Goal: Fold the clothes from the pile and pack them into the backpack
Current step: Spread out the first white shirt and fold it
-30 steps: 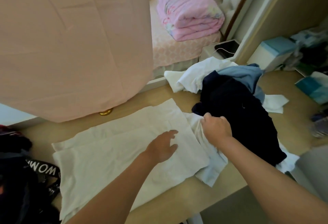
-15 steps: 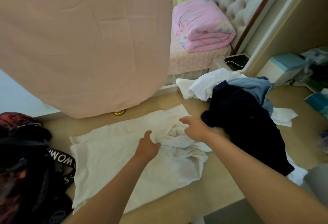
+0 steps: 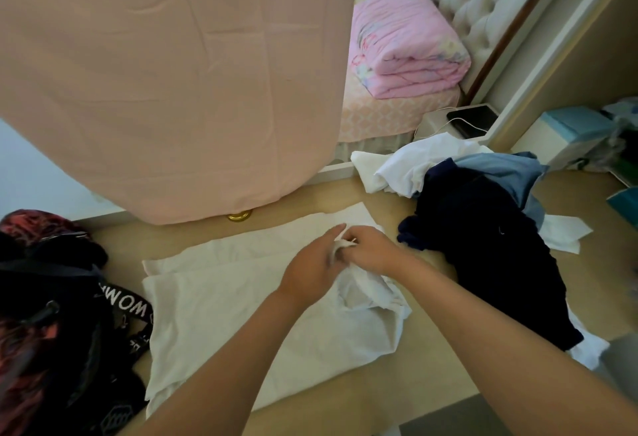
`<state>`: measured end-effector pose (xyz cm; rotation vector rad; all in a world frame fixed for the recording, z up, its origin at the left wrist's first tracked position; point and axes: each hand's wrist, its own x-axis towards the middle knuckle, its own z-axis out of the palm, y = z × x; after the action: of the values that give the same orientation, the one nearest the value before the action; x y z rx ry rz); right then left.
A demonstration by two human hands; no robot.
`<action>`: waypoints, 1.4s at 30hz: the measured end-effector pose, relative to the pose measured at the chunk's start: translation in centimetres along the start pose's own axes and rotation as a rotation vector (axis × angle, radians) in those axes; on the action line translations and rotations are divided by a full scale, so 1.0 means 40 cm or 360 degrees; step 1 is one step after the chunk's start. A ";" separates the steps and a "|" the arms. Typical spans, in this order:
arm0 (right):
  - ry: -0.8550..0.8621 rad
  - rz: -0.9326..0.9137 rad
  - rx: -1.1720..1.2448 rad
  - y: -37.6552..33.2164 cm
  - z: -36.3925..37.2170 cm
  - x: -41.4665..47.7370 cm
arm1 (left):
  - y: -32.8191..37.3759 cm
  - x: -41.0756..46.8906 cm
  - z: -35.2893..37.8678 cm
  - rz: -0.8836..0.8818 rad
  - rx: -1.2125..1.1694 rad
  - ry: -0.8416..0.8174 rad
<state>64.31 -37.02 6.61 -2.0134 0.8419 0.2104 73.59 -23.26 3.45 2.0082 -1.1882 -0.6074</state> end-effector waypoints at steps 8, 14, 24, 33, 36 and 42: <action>-0.0060 0.0151 -0.0091 0.045 0.059 0.023 | -0.184 -0.146 -0.123 -0.1054 -0.0093 0.0676; -0.0143 0.0073 -0.1195 0.151 0.157 -0.029 | -0.248 -0.223 -0.052 -0.0544 0.0634 0.0382; 0.0130 0.0028 -0.1617 0.253 0.058 -0.100 | -0.209 -0.141 0.004 -0.0137 0.1181 -0.0087; 0.0015 -0.0380 -0.1092 0.245 0.132 -0.051 | -0.230 -0.071 -0.034 -0.0914 0.0993 0.0054; -0.0093 -0.0469 -0.1168 0.231 0.174 -0.026 | -0.246 -0.047 -0.076 -0.1249 0.1005 0.0034; -0.0157 -0.0431 -0.1107 0.231 0.168 -0.015 | -0.264 -0.076 -0.114 -0.1192 0.0993 0.0221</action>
<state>59.15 -34.54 -3.31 -2.7081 0.4495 0.4936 81.13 -15.65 -1.71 3.0061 -0.5329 -0.4504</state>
